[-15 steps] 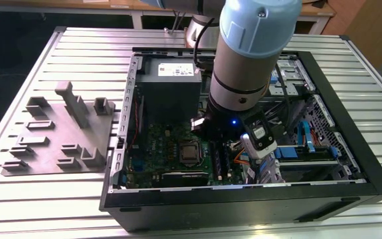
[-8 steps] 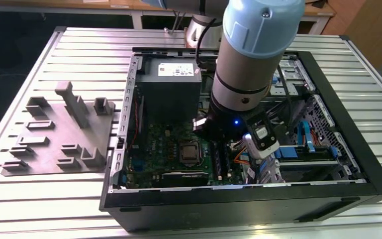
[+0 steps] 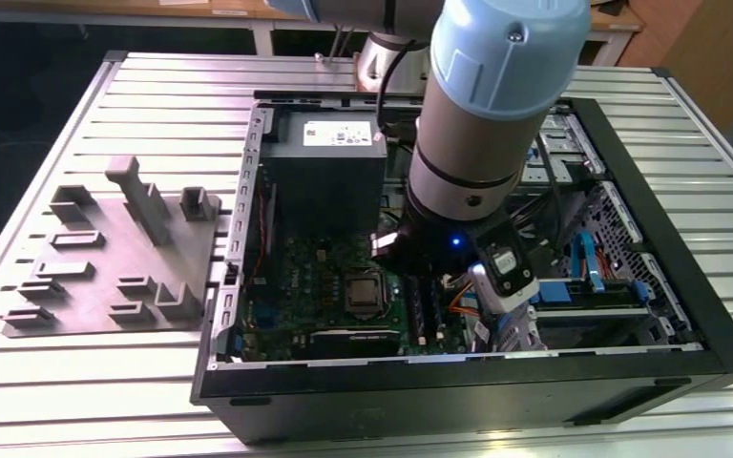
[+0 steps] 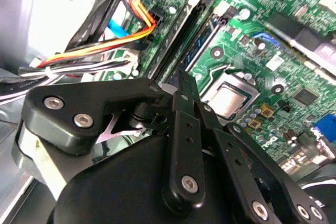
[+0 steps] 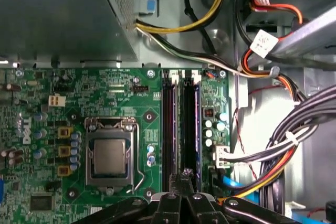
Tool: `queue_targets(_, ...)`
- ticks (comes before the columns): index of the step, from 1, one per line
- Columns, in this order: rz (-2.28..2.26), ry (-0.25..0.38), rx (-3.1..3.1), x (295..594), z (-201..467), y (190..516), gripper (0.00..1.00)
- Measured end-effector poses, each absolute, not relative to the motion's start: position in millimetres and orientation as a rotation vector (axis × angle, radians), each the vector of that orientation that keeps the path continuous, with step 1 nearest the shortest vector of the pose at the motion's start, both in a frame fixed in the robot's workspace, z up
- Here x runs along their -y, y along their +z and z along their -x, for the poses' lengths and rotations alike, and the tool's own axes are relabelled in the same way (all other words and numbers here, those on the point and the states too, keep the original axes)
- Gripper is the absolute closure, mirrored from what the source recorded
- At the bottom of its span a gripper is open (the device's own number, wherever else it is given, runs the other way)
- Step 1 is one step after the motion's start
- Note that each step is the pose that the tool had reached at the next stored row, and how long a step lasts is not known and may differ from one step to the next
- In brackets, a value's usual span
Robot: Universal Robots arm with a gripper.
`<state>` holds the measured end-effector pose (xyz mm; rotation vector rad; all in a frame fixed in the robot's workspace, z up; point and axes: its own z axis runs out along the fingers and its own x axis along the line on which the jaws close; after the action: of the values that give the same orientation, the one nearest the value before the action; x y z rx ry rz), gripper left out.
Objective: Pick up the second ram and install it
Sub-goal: 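Press down the second ram until it locks into place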
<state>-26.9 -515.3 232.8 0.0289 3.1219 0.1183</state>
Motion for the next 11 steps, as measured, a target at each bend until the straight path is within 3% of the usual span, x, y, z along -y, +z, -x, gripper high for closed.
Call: queue_targets(11, -0.029, 0.118, -3.122, 520.9, 26.8, 232.8, 0.90)
